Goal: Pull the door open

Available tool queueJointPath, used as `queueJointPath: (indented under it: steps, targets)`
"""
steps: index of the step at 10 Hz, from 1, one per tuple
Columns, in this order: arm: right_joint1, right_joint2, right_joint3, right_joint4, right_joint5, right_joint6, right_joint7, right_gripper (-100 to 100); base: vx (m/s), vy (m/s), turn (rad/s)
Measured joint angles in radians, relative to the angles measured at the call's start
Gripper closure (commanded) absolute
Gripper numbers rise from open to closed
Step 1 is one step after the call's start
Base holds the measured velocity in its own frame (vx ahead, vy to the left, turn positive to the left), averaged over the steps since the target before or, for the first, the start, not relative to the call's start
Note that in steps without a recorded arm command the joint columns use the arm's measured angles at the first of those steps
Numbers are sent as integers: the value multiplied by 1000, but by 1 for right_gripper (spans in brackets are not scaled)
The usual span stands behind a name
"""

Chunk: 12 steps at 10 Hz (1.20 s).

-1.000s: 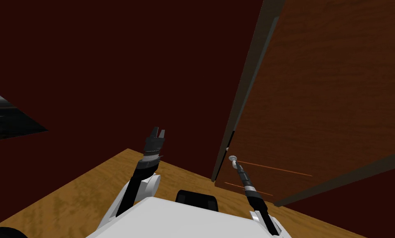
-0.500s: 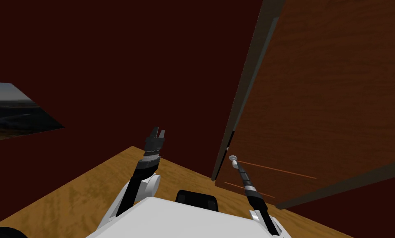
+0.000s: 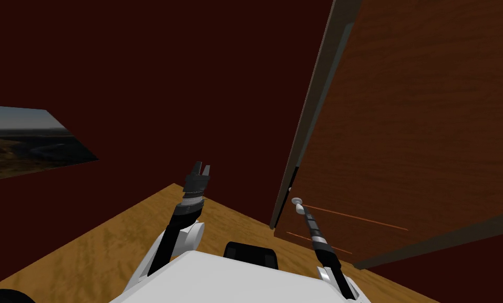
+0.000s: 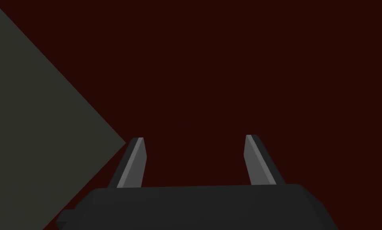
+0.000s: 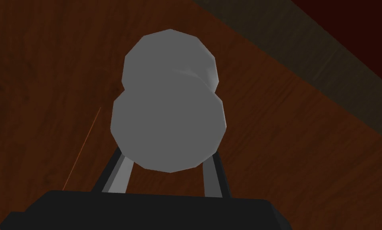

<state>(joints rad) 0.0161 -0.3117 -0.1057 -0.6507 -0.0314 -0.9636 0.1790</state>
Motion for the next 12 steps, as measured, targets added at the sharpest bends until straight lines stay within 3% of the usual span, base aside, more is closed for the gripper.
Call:
queueJointPath:
  steps: [12]
  targets:
    - [12, -3, 39, -22, -128, 32, -288, 100, -38, -20, 58]
